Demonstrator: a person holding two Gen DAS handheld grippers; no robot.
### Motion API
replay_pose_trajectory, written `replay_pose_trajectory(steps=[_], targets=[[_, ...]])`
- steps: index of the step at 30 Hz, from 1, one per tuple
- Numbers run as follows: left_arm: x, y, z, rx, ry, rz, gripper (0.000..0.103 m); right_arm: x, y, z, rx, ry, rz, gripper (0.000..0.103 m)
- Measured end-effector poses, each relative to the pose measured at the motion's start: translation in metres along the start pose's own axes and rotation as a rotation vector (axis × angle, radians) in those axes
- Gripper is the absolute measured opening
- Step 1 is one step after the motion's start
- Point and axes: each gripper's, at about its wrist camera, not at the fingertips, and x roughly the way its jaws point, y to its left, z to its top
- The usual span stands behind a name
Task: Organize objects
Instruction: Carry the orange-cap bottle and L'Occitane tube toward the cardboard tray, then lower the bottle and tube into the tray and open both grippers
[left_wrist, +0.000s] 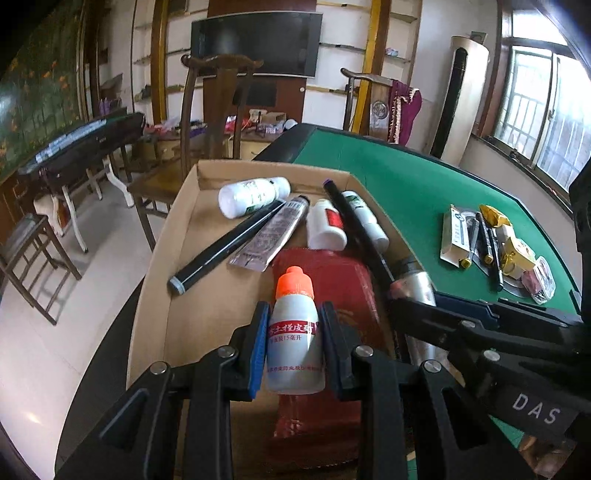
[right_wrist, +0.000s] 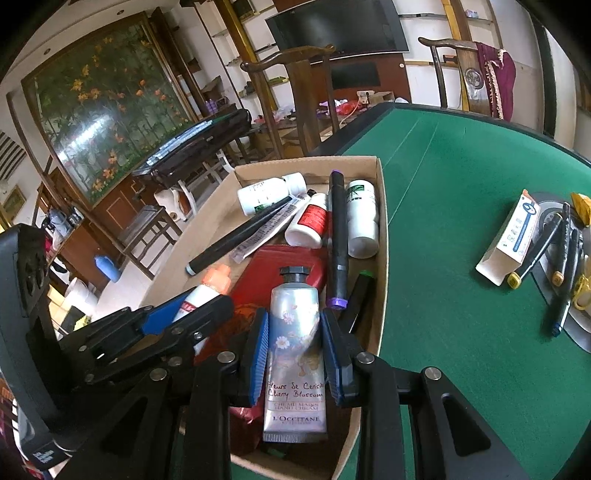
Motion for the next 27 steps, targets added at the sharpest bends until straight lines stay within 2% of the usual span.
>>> replay_pose_trajectory(steps=[14,18,27], targets=[[0.003,0.017,-0.001,-0.065,0.018,0.014,0.026,0.015,0.003,0.006,-0.007,0.021,-0.026,0.032],[0.003,0.018,-0.001,-0.067,0.015,0.020,0.026,0.009,-0.001,0.008,-0.001,0.011,-0.027,0.035],[-0.007,0.008,0.002,-0.038,-0.007,0.045,0.026,-0.025,-0.019,0.012,0.044,-0.048,0.014,0.035]])
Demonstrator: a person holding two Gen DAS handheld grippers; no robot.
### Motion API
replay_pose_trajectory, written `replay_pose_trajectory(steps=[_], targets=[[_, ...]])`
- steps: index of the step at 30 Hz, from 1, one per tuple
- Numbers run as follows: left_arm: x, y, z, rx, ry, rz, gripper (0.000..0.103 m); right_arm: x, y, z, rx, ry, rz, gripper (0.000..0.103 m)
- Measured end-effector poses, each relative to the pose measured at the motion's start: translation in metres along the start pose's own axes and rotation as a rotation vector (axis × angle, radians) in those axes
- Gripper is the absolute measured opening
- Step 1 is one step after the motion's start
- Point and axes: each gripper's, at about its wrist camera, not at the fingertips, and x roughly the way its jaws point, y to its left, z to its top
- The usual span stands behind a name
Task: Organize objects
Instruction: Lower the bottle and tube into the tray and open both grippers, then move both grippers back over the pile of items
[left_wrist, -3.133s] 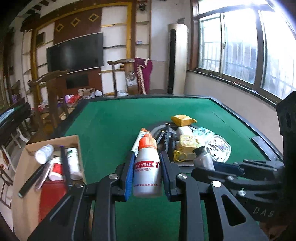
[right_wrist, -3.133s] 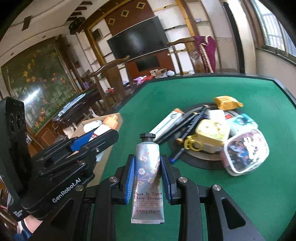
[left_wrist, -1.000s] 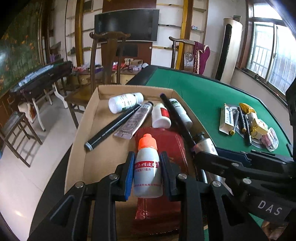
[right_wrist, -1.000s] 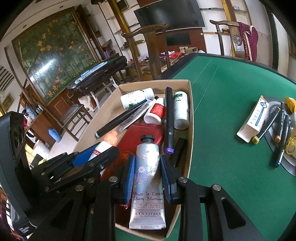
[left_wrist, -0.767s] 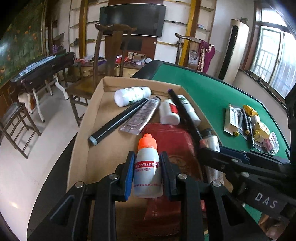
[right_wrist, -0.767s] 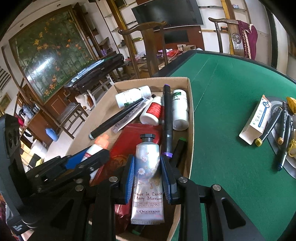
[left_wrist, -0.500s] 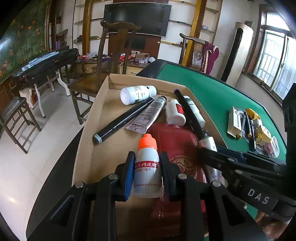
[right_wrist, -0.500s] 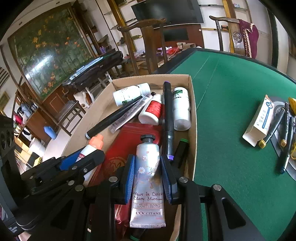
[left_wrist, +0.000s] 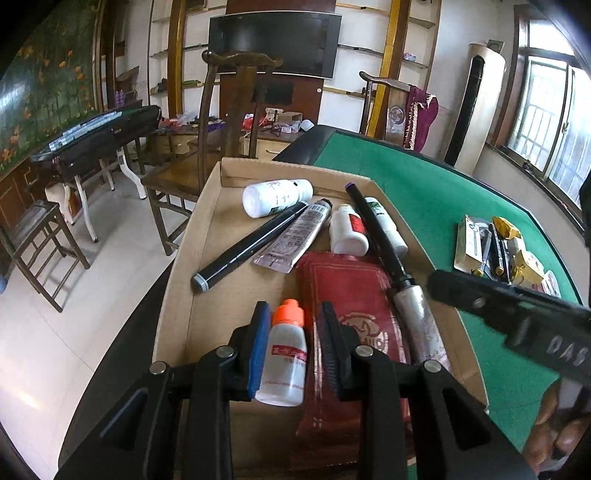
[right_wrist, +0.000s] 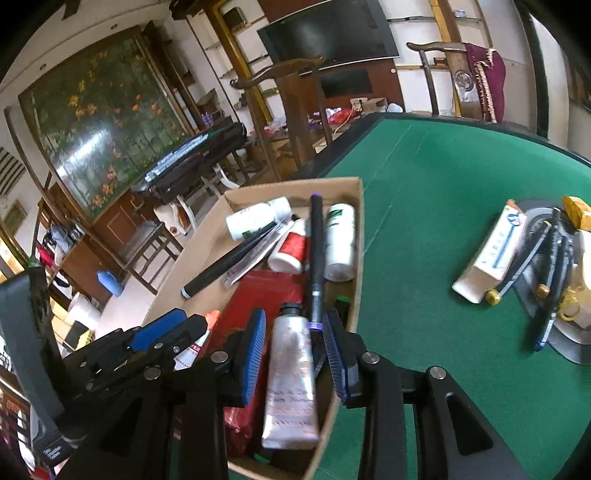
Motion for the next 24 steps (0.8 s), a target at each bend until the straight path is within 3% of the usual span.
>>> replay_pose_trajectory(steps=[7,14,19,24], targets=[[-0.001,-0.017,0.003,0.026,0.006,0.011,0.027,-0.030,-0.043,-0.005,0.056,-0.008,0.007,0.037],[-0.010,-0.052,0.008,0.082,-0.010,-0.008,0.033,-0.080,-0.108,-0.005,0.115,-0.072,-0.058,0.044],[-0.024,-0.091,0.013,0.160,-0.035,-0.081,0.038,-0.132,-0.210,0.006,0.247,-0.158,-0.220,0.044],[-0.026,-0.136,0.012,0.243,-0.030,-0.136,0.040,-0.144,-0.315,0.001,0.410,-0.127,-0.363,0.045]])
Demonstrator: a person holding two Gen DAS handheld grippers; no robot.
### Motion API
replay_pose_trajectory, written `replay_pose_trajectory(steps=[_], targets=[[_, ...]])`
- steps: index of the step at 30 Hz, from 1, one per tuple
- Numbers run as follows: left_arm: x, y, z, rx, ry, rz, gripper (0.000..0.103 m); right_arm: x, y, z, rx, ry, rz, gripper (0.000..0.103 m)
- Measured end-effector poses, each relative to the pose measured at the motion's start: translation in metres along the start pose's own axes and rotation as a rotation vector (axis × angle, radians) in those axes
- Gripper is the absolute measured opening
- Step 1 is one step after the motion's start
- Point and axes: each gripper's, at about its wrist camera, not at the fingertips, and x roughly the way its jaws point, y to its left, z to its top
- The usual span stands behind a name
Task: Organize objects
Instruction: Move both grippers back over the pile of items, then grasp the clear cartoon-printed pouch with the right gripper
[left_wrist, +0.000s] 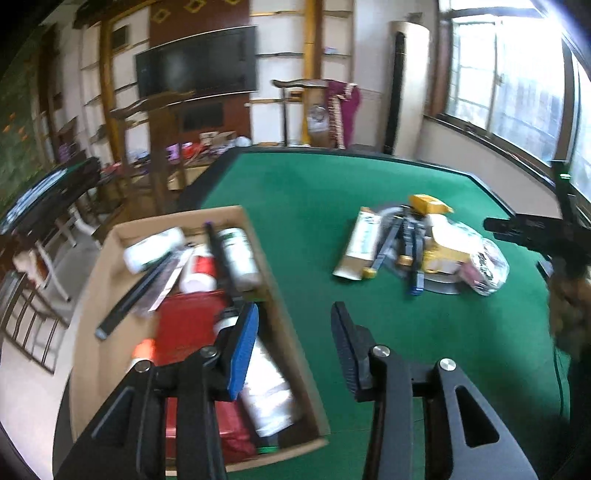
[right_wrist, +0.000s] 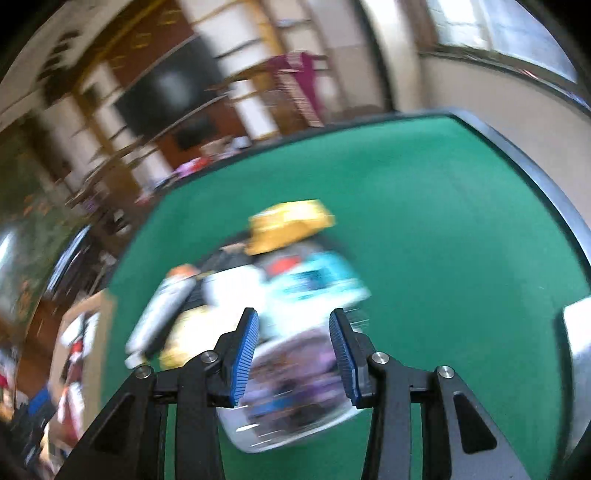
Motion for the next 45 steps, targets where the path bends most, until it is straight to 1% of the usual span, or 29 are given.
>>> replay_pose_trajectory(steps=[1,2,3,4,6,8,9,10,11,12,13,14,16,18,19,20,21,23,27,30,31,32,33,35,38,40,41,42,45], targets=[[0.002,-0.007,0.001,0.010,0.005,-0.012,0.040,0.007,-0.011,0.003,0.022,0.025,0.016,0.045],[0.006,-0.016,0.002,0.023,0.013,-0.025,0.040,0.013,-0.021,0.004,0.053,0.042,0.062,0.046],[0.010,-0.022,0.003,0.033,0.018,-0.032,0.040,0.019,-0.030,0.005,0.099,0.049,0.135,0.046],[0.014,-0.028,0.004,0.042,0.024,-0.037,0.040,0.024,-0.032,0.003,0.107,0.072,0.184,0.046],[0.023,-0.041,0.005,0.061,0.039,-0.047,0.040,0.027,-0.026,0.002,0.079,0.113,0.193,0.046],[0.030,-0.051,0.005,0.073,0.053,-0.059,0.040,0.023,-0.026,-0.002,0.090,0.165,0.246,0.046],[0.031,-0.055,0.005,0.080,0.059,-0.062,0.040,0.015,-0.022,-0.010,0.084,0.233,0.305,0.047],[0.034,-0.059,0.005,0.089,0.061,-0.066,0.040,0.009,-0.018,-0.016,0.068,0.272,0.340,0.049],[0.036,-0.063,0.005,0.100,0.063,-0.071,0.040,0.000,-0.013,-0.027,0.040,0.321,0.396,0.058],[0.038,-0.066,0.006,0.109,0.066,-0.076,0.040,-0.009,-0.005,-0.038,0.001,0.363,0.451,0.062],[0.039,-0.067,0.006,0.112,0.067,-0.080,0.040,-0.022,0.004,-0.051,-0.067,0.380,0.465,0.062],[0.042,-0.069,0.007,0.110,0.070,-0.091,0.040,-0.034,0.008,-0.057,-0.119,0.355,0.433,0.063],[0.048,-0.073,0.012,0.101,0.077,-0.117,0.040,-0.061,0.021,-0.065,-0.267,0.252,0.369,0.070],[0.053,-0.075,0.015,0.084,0.071,-0.125,0.040,-0.079,0.039,-0.069,-0.452,0.138,0.306,0.091],[0.056,-0.076,0.017,0.075,0.071,-0.129,0.040,-0.082,0.045,-0.070,-0.503,0.107,0.294,0.096],[0.059,-0.078,0.019,0.071,0.072,-0.140,0.040,-0.082,0.050,-0.072,-0.545,0.095,0.301,0.097],[0.061,-0.079,0.019,0.072,0.072,-0.143,0.040,-0.079,0.053,-0.071,-0.562,0.096,0.307,0.097],[0.063,-0.081,0.019,0.074,0.066,-0.131,0.040,-0.068,0.068,-0.074,-0.598,0.136,0.329,0.097],[0.067,-0.076,0.019,0.057,0.073,-0.130,0.040,-0.037,0.104,-0.096,-0.794,0.177,0.222,0.097],[0.069,-0.074,0.020,0.057,0.078,-0.124,0.040,-0.021,0.105,-0.115,-0.890,0.193,0.105,0.097],[0.070,-0.074,0.020,0.061,0.081,-0.126,0.040,-0.014,0.103,-0.118,-0.902,0.207,0.103,0.096],[0.072,-0.075,0.020,0.065,0.085,-0.127,0.040,-0.010,0.099,-0.119,-0.891,0.211,0.117,0.087],[0.073,-0.076,0.021,0.065,0.087,-0.127,0.040,-0.007,0.092,-0.116,-0.846,0.221,0.141,0.081],[0.076,-0.079,0.023,0.068,0.099,-0.143,0.040,-0.007,0.077,-0.103,-0.736,0.217,0.172,0.077],[0.079,-0.089,0.034,0.078,0.111,-0.173,0.040,-0.014,0.055,-0.086,-0.609,0.205,0.194,0.076],[0.083,-0.099,0.044,0.103,0.123,-0.182,0.040,-0.028,0.036,-0.070,-0.497,0.174,0.215,0.076],[0.087,-0.106,0.052,0.111,0.137,-0.201,0.040,-0.035,0.025,-0.062,-0.430,0.161,0.240,0.076],[0.090,-0.111,0.057,0.109,0.145,-0.224,0.041,-0.042,0.018,-0.061,-0.402,0.153,0.250,0.076],[0.112,-0.130,0.077,0.104,0.205,-0.277,0.046,-0.055,-0.005,-0.048,-0.299,0.093,0.218,0.076]])
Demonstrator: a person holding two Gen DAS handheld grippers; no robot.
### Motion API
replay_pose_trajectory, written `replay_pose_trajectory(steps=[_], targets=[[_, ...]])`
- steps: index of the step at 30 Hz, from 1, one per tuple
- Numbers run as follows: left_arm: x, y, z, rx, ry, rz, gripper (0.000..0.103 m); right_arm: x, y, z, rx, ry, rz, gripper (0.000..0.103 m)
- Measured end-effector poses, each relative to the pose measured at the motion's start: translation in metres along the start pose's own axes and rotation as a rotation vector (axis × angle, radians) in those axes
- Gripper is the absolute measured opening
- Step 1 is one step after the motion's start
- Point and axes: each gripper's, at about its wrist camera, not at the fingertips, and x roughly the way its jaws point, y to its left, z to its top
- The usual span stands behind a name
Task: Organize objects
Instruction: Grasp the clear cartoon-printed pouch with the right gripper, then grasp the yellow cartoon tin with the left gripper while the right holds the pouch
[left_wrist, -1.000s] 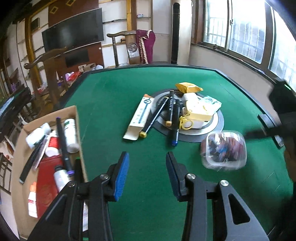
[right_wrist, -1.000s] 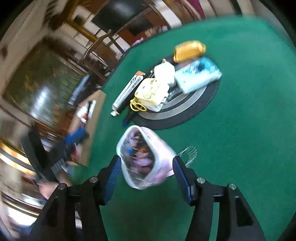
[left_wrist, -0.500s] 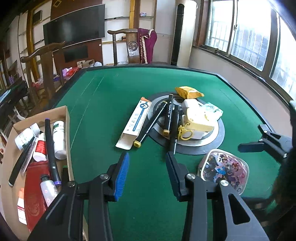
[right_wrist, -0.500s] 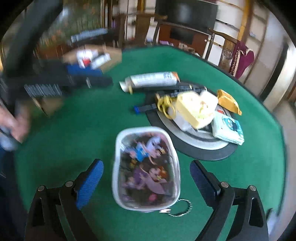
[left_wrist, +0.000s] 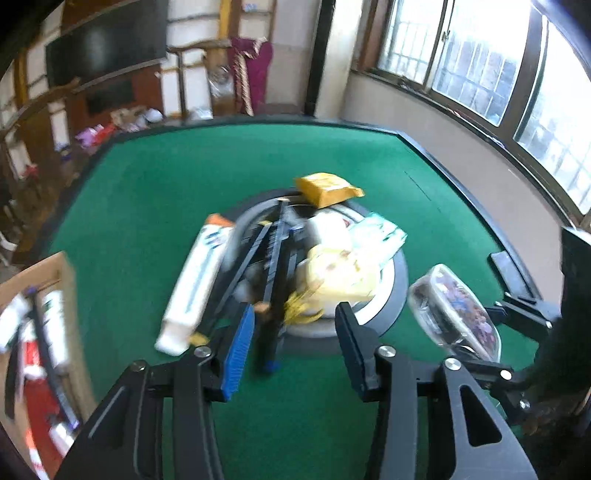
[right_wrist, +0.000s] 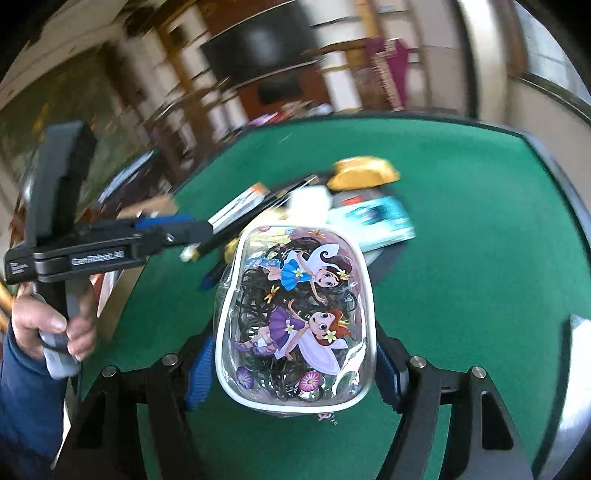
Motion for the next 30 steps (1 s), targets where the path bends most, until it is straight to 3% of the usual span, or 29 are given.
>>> replay_pose_trajectory(steps=[3,8,10,13,18,20,23,27,30], targets=[[0.026,-0.010,0.027,-0.016,0.032,-0.015,0.046,-0.007,-0.012,0.005,0.071,-0.029,-0.011,0.076],[0.077,-0.030,0.064,0.025,0.101,0.032,0.046,-0.015,-0.031,0.009,0.142,-0.055,-0.001,0.076],[0.098,-0.034,0.064,0.057,0.173,0.070,0.046,-0.015,-0.032,0.012,0.151,-0.058,0.007,0.076],[0.103,-0.033,0.051,0.063,0.217,0.051,0.046,-0.010,-0.030,0.013,0.157,-0.057,0.025,0.076],[0.059,-0.023,0.000,0.061,0.227,0.024,0.045,-0.014,-0.026,0.014,0.159,-0.069,0.050,0.076],[0.034,-0.018,-0.022,0.070,0.206,0.010,0.045,-0.016,-0.022,0.015,0.149,-0.072,0.057,0.077],[-0.006,-0.001,-0.047,-0.004,0.130,-0.023,0.045,-0.013,-0.018,0.013,0.145,-0.067,0.065,0.076],[-0.035,0.005,-0.067,-0.074,0.071,-0.065,0.047,-0.005,-0.014,0.012,0.144,-0.052,0.076,0.077],[-0.042,0.004,-0.072,-0.082,0.057,-0.032,0.049,-0.005,-0.012,0.012,0.140,-0.053,0.077,0.077]])
